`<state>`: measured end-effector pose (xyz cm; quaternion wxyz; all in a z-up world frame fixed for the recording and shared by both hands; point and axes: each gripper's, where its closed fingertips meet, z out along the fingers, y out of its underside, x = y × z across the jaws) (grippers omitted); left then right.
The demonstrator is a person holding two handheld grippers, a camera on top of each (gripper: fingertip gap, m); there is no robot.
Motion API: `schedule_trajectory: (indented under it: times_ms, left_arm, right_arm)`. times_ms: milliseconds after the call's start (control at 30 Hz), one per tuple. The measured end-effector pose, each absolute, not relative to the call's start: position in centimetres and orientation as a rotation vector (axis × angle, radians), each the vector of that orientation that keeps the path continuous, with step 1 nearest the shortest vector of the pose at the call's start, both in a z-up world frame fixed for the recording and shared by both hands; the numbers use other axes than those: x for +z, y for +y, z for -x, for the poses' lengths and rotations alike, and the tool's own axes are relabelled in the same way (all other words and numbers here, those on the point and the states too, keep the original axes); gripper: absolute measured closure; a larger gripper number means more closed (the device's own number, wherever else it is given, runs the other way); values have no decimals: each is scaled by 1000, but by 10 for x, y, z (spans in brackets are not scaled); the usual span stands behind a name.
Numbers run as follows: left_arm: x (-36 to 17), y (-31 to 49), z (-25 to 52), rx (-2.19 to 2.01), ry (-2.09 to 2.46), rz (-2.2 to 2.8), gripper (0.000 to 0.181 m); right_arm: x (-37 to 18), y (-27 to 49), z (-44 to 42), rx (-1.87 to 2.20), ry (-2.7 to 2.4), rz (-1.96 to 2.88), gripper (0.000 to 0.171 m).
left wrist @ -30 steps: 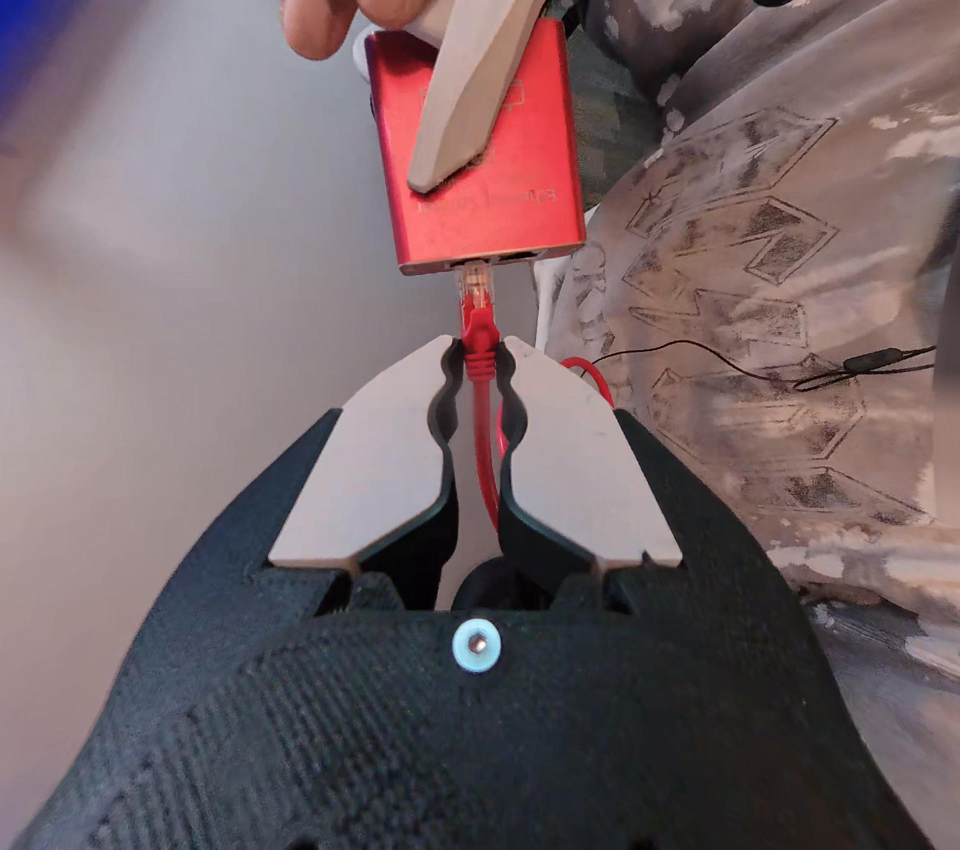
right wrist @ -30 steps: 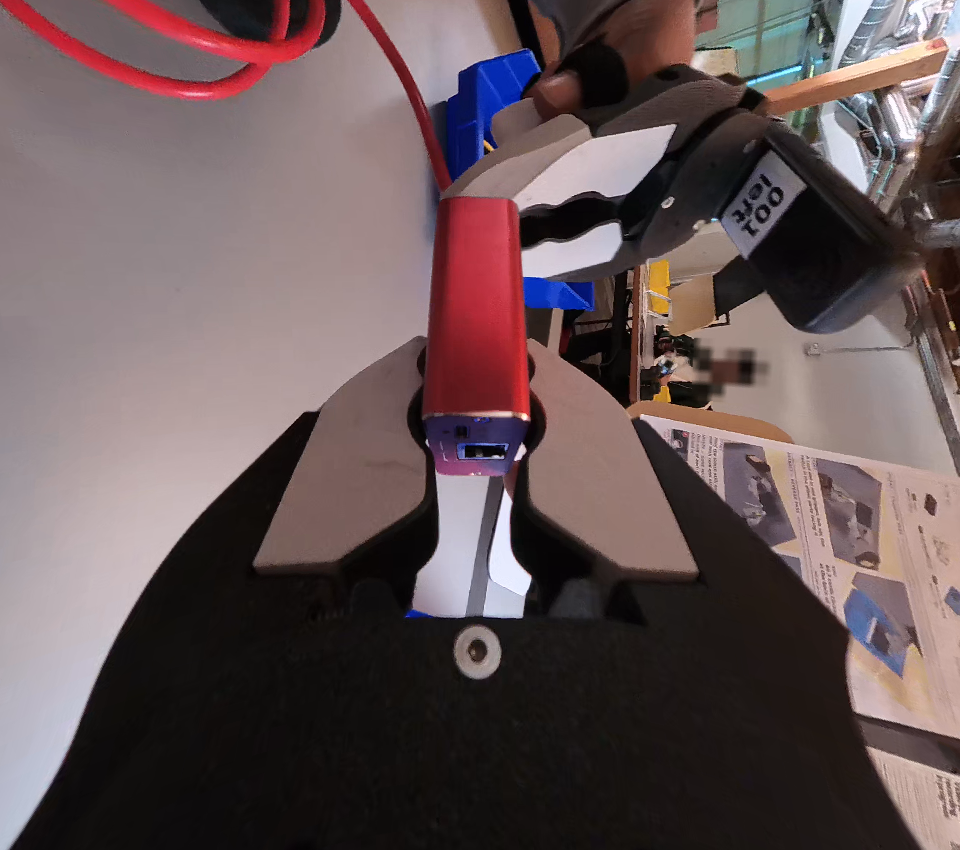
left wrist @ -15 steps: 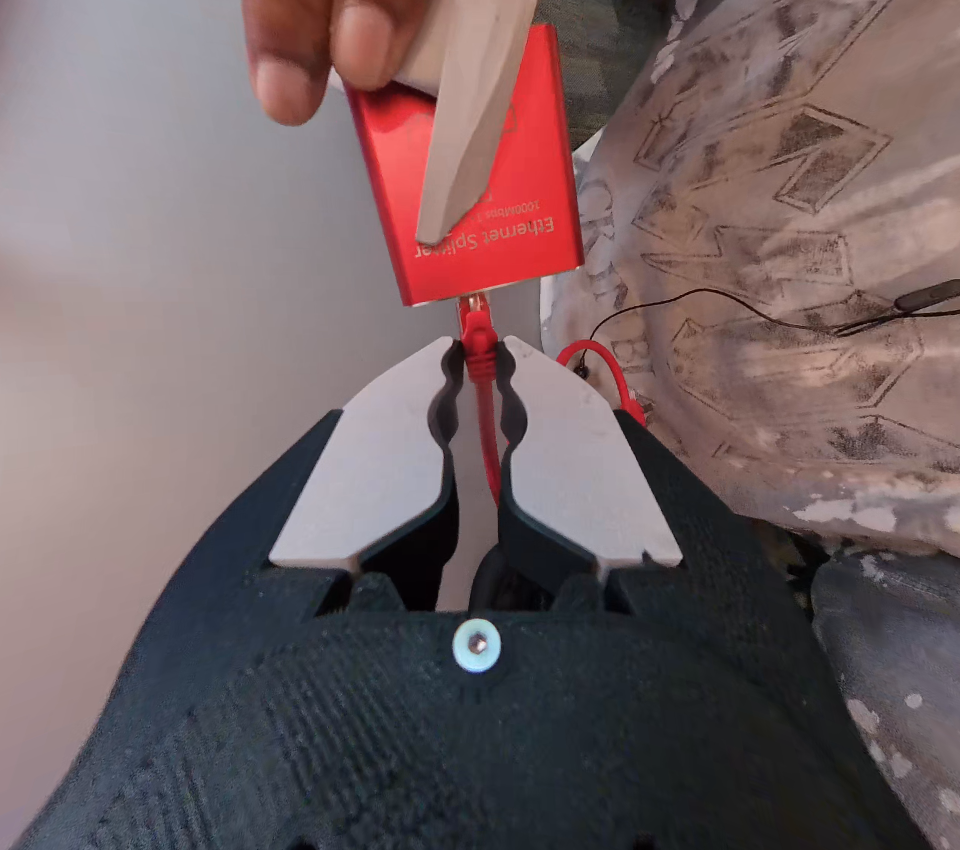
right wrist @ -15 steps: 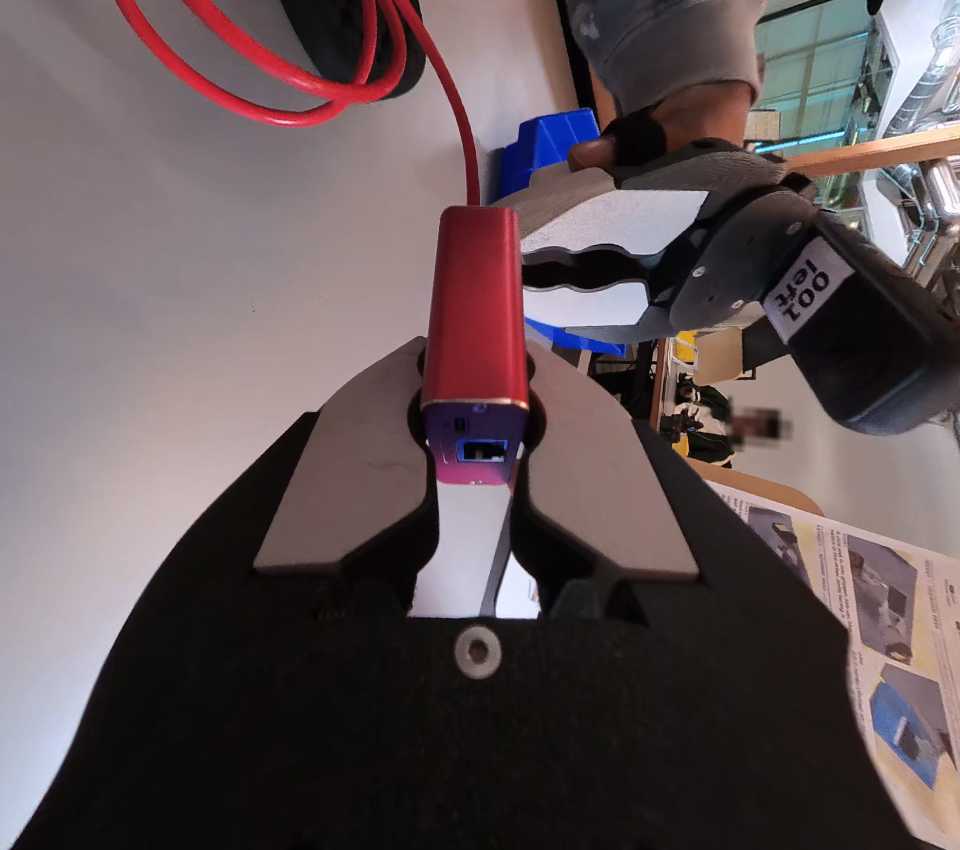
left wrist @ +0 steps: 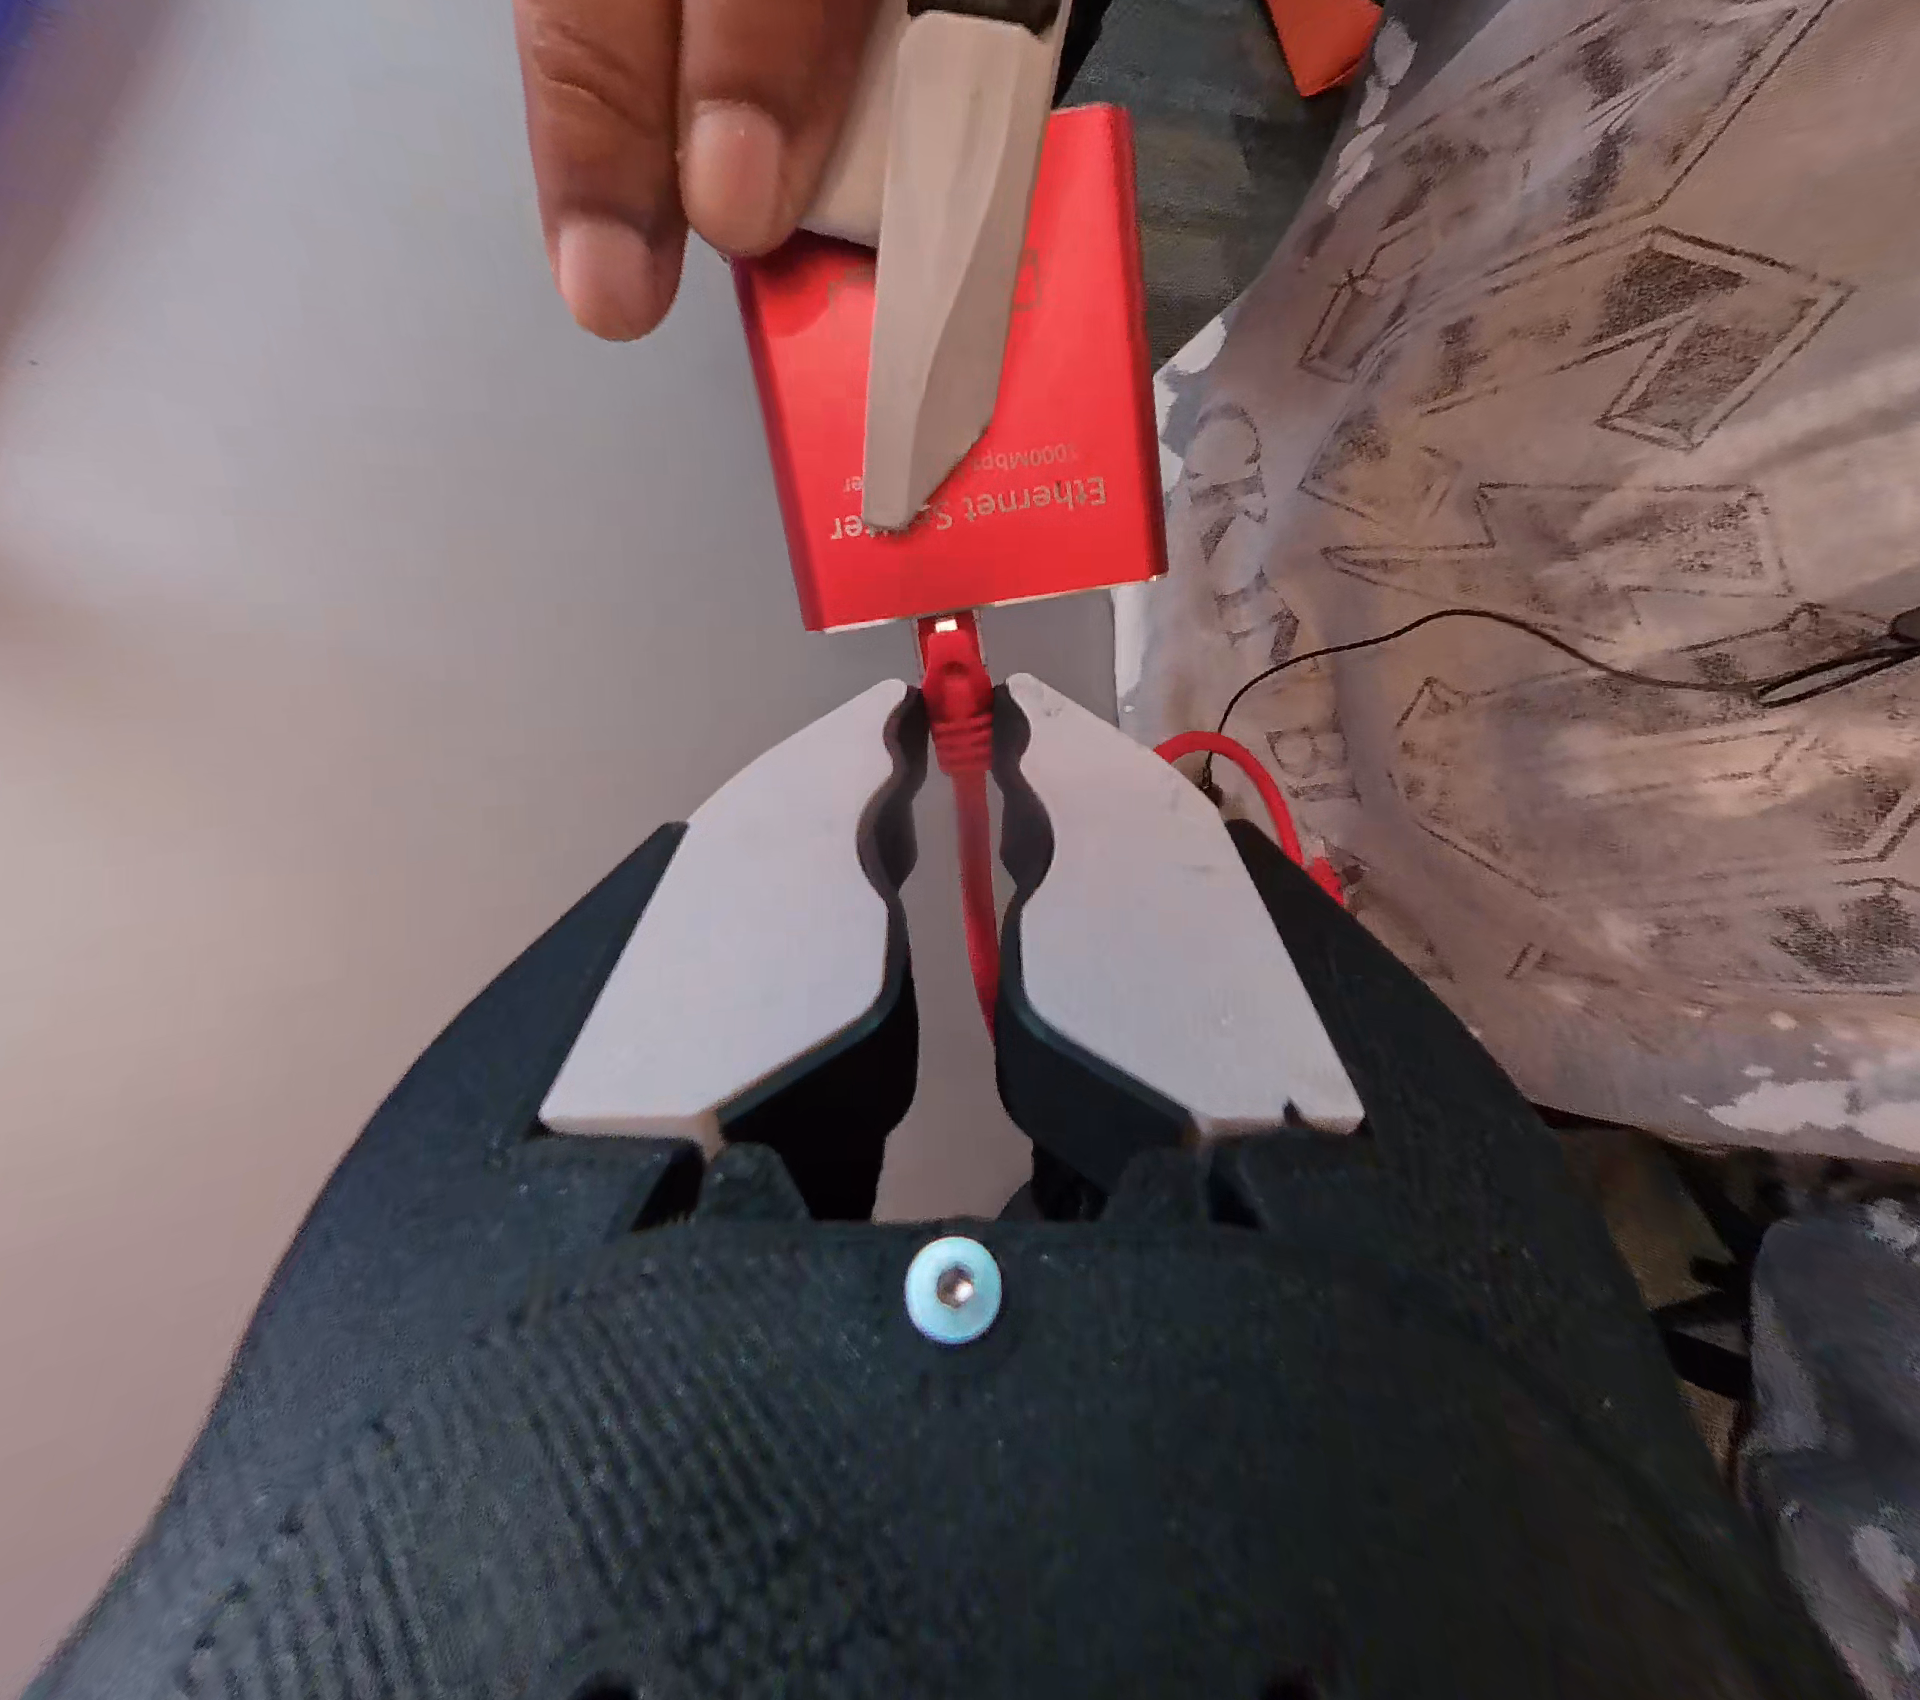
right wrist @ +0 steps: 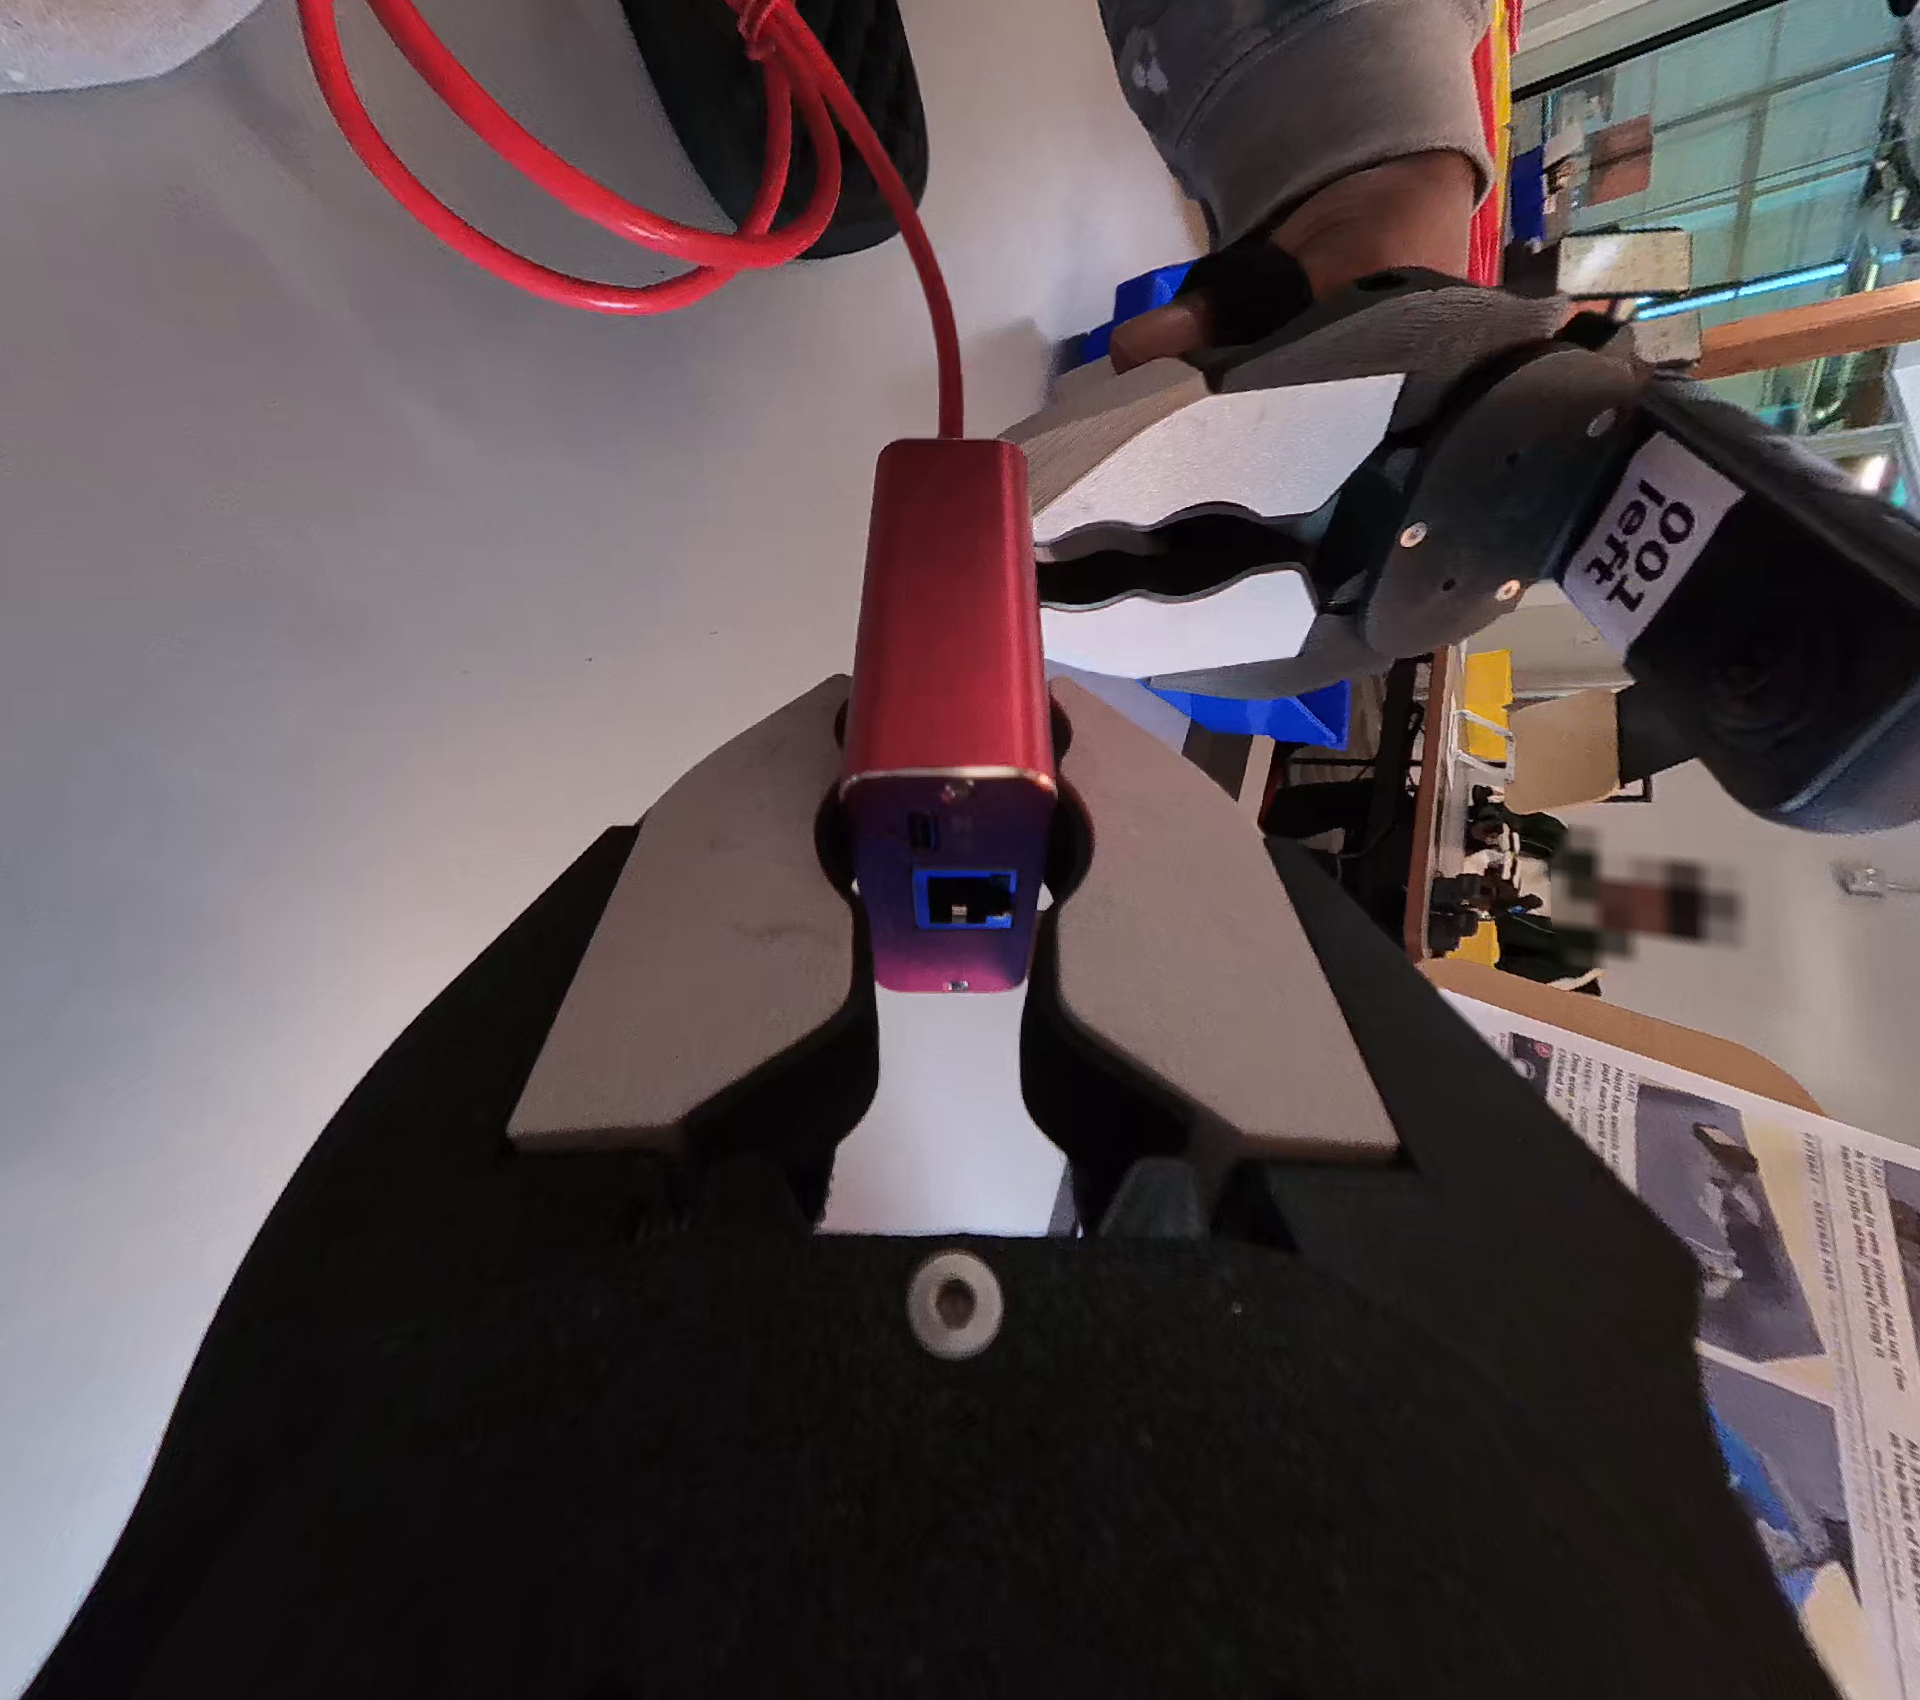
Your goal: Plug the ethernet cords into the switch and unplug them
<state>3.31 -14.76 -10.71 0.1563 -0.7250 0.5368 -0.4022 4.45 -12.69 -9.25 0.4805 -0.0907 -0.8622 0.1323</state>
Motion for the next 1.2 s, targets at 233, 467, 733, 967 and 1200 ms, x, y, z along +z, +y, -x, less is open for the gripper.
schedule_trajectory:
  times_ms: [233,467,733,967,1200]
  left_arm:
    - [-77,-106,-18,-703,1375,1758,148]
    - [-91,-101,-25,-499,1304,1715,142]
    - [-88,-92,-40,-648,1125,1631,147]
    - [-98,-87,-11,-399,1279,1809,155]
    - [-95,-89,-3,-374,1477,1990,155]
  right_arm:
    - [-83,-98,-37,626,-2011,643,143]
    - [-88,-100,-27,1048,-1940,948,142]
    - [-50,-106,-18,1148,-1739,880,142]
    - [-90,-86,-14,893,-1864,1022,142]
    - [-115,-86,-7,827,-1950,1157,140]
